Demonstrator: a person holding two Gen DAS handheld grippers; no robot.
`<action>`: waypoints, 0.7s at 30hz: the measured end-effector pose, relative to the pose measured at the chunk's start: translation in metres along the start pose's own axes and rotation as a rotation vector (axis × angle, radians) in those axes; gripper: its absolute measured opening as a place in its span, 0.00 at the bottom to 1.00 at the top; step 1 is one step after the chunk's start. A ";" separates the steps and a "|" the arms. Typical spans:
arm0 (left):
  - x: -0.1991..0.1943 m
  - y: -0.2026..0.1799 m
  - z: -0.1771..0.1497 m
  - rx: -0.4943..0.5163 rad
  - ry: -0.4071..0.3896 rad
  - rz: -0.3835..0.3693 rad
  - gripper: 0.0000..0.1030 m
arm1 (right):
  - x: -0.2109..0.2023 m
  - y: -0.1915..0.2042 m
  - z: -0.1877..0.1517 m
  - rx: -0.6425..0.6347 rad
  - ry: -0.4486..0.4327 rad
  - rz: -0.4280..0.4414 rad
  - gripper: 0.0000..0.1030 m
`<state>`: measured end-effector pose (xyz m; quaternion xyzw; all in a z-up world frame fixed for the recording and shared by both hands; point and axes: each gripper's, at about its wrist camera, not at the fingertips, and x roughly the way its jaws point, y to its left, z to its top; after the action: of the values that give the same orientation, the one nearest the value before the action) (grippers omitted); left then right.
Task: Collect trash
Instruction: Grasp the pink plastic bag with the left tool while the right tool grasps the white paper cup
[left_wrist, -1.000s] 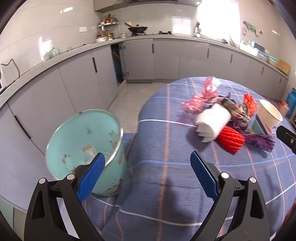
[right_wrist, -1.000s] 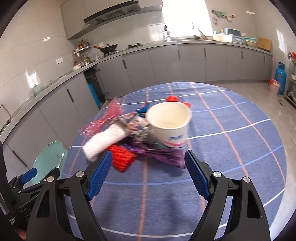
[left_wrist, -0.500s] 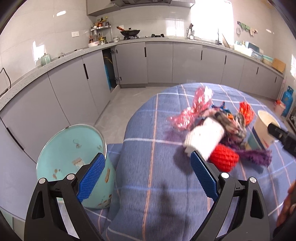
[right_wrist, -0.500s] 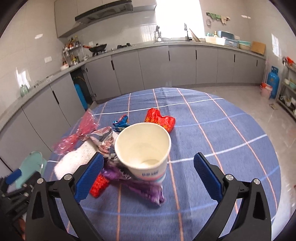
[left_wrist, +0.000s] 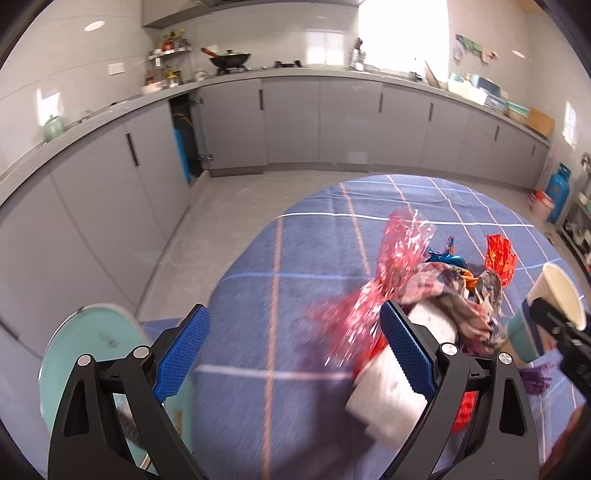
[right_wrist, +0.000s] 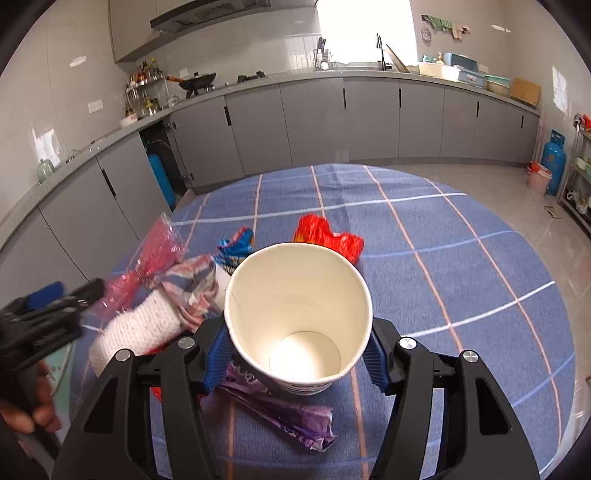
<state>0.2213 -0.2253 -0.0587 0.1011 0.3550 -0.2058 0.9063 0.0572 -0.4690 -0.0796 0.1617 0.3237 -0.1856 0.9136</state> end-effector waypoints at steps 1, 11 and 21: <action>0.006 -0.005 0.002 0.012 0.006 -0.005 0.89 | -0.003 -0.001 0.002 0.004 -0.007 0.003 0.57; 0.042 -0.030 0.003 0.060 0.098 -0.073 0.59 | -0.032 -0.017 0.018 0.070 -0.076 0.033 0.57; 0.005 -0.021 0.009 0.020 0.027 -0.107 0.22 | -0.061 -0.020 0.017 0.092 -0.133 0.052 0.57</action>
<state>0.2208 -0.2490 -0.0568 0.0939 0.3698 -0.2562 0.8881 0.0138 -0.4795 -0.0308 0.1990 0.2493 -0.1868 0.9292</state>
